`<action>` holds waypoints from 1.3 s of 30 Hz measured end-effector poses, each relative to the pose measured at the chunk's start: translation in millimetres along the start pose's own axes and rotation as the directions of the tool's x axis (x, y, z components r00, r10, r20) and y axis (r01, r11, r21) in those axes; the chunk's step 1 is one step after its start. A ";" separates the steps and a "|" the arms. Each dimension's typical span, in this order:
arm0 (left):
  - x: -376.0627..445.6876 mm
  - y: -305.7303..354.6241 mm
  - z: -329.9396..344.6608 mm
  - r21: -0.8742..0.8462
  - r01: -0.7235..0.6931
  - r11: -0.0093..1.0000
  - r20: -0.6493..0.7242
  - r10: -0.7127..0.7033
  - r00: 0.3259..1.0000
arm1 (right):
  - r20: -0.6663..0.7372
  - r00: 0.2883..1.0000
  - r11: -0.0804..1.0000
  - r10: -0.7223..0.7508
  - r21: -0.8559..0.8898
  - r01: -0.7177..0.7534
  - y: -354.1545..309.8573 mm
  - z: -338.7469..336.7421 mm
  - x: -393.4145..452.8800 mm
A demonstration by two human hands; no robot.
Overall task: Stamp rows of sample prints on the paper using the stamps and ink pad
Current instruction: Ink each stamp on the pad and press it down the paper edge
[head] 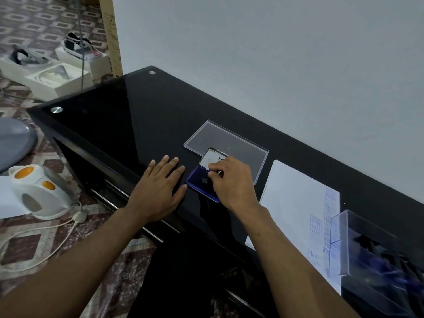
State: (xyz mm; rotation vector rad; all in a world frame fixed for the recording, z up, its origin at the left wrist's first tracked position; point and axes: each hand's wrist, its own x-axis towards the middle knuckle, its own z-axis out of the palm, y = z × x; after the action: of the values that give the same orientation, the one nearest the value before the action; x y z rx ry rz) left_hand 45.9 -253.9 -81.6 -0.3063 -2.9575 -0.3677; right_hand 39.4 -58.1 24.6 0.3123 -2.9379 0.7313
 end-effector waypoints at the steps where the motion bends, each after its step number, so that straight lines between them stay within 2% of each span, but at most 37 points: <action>1: 0.1 0.1 0.3 0.000 0.000 1.000 0.002 0.000 1.000 | -0.006 1.000 1.000 -0.002 -0.004 0.002 -0.7 0.3 0.1; 8: -0.4 0.0 0.3 -0.006 -0.005 1.000 -0.002 0.005 1.000 | 0.013 1.000 1.000 -0.007 -0.010 0.007 -3.9 -3.5 -0.4; 13: 0.0 -0.4 0.7 0.000 -0.002 1.000 0.005 0.002 1.000 | 0.079 0.997 0.998 0.000 -0.069 0.006 -4.7 -6.6 0.9; 18: 0.2 -0.7 1.4 0.008 0.002 1.000 0.004 -0.002 1.000 | 0.036 0.999 1.000 0.007 0.005 -0.007 -3.0 -4.3 -0.6; 39: -0.9 1.5 -4.2 -0.017 0.001 1.000 0.016 -0.001 1.000 | -0.002 1.000 1.000 -0.004 0.003 0.004 0.8 0.0 0.4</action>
State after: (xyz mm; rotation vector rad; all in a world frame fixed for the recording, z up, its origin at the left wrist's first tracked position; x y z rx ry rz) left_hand 47.5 -253.7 -77.4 -0.3108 -2.9723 -0.3922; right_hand 38.8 -57.5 24.2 0.3177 -2.9340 0.7353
